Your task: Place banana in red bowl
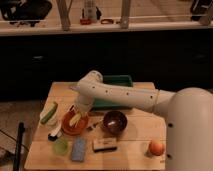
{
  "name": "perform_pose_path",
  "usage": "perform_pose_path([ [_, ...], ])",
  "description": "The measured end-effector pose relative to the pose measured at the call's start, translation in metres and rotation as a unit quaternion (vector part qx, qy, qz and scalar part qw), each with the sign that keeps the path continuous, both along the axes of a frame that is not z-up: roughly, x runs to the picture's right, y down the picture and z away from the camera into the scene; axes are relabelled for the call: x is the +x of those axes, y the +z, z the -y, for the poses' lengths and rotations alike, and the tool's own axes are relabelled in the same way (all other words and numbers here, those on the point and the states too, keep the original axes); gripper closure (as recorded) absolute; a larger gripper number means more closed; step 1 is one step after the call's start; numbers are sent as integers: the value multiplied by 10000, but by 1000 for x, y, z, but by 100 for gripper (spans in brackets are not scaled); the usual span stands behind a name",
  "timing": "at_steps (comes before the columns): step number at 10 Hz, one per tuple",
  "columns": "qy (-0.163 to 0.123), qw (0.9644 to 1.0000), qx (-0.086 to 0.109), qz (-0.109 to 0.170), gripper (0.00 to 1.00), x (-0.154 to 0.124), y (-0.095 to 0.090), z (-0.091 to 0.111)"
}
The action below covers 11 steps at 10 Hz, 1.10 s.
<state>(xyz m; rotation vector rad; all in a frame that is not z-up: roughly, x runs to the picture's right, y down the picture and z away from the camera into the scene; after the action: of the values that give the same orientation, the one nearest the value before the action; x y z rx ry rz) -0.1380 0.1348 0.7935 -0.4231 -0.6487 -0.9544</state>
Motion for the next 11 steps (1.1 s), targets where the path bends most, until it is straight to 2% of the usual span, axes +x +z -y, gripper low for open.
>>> perform_pose_path([
  [5, -30, 10000, -23, -10, 23, -3, 0, -4],
  [6, -35, 10000, -28, -7, 20, -4, 0, -4],
  [11, -74, 10000, -41, 24, 20, -7, -2, -7],
])
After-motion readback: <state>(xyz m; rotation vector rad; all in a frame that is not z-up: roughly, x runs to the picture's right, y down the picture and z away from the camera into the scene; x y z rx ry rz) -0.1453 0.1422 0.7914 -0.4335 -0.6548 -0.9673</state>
